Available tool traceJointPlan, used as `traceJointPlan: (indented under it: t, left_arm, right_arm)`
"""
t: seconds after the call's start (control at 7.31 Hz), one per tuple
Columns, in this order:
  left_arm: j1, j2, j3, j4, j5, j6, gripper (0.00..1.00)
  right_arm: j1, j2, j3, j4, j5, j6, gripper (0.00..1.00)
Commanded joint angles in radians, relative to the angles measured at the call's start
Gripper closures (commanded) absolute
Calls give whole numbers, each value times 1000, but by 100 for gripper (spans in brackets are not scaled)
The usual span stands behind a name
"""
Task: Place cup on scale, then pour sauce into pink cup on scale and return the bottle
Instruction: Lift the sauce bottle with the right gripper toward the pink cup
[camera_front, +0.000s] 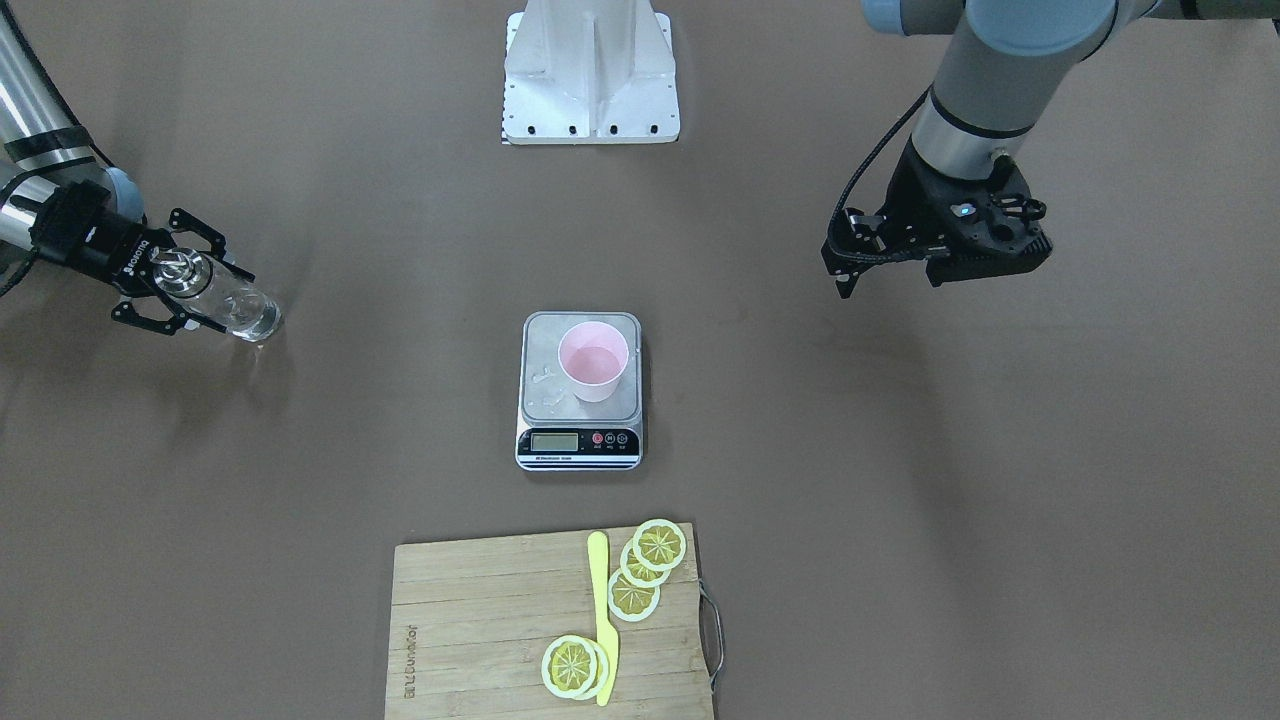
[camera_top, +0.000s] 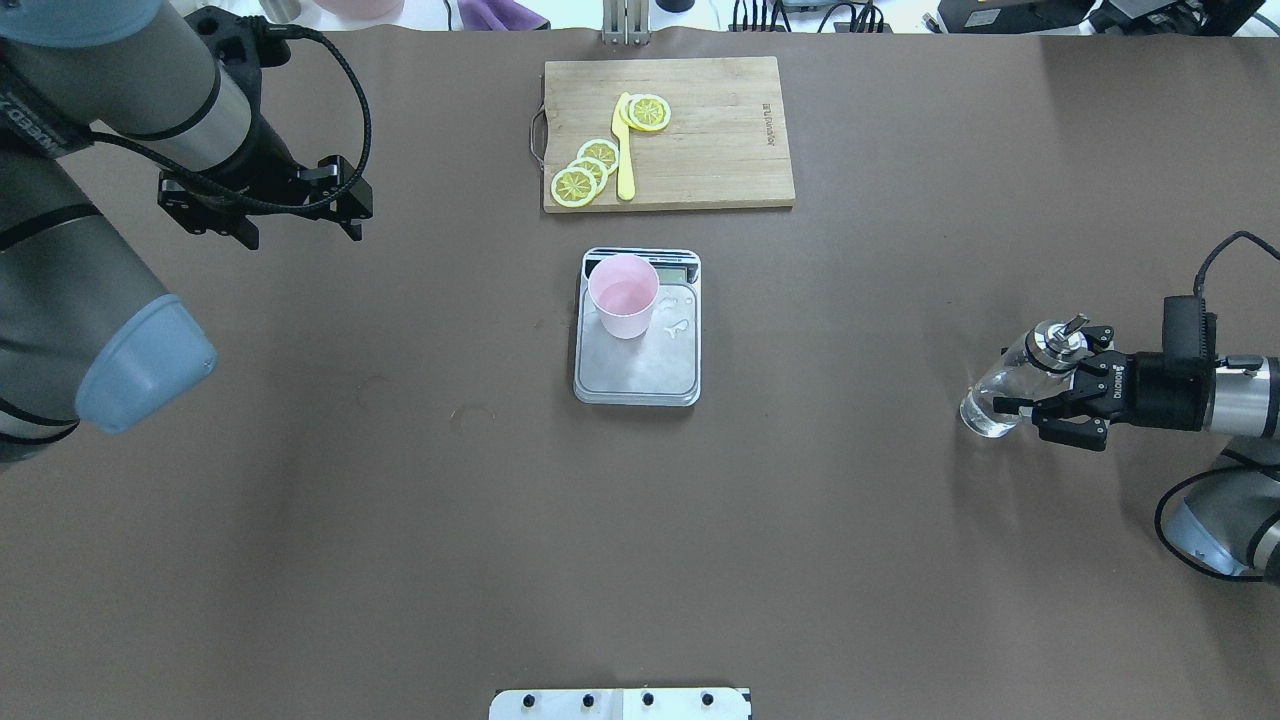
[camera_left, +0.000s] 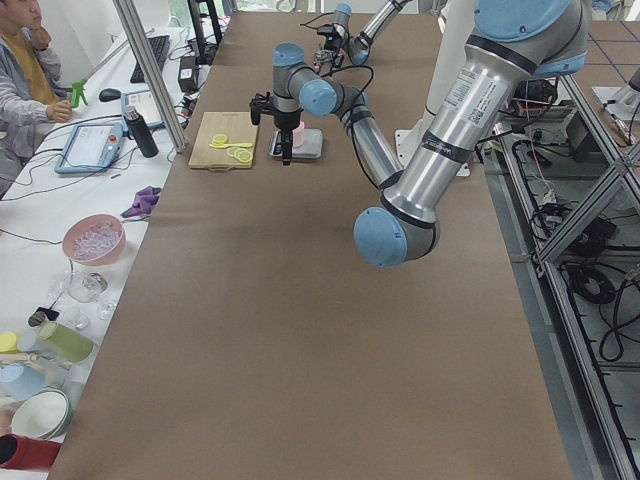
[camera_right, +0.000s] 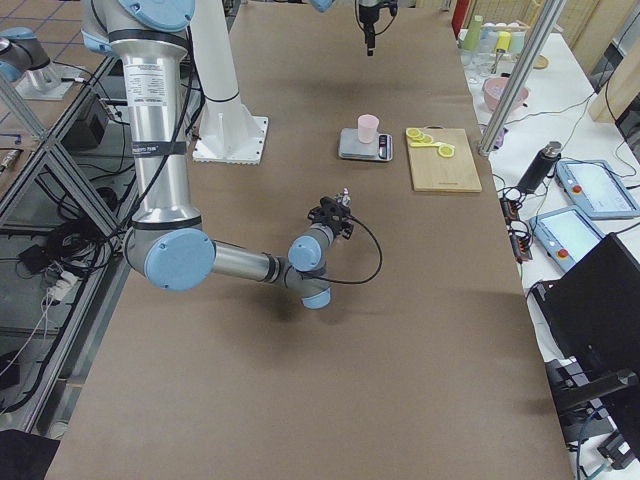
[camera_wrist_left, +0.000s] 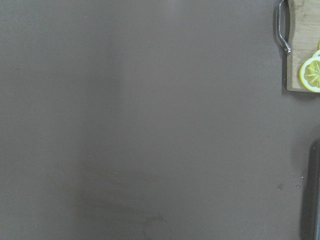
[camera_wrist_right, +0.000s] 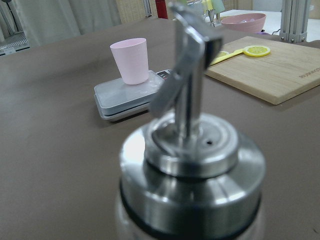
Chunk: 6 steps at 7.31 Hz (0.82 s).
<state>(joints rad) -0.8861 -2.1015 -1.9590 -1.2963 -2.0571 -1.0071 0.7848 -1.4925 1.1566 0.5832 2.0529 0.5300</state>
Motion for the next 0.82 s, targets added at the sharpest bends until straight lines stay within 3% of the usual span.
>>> traceJointPlan:
  t: [0.0,0.27,0.68]
  left_arm:
    - [1,-2,2,0,0,-5,2]
    - [1,-5,5,0,0,-7,2]
    - [-11,-2,-6,-1,0,5,2]
  right_arm:
    - [2,21,29,16,-60,1,100]
    - [1,29,75,-23,-85,37,100]
    - [11,28,282,-419,-85,13,100]
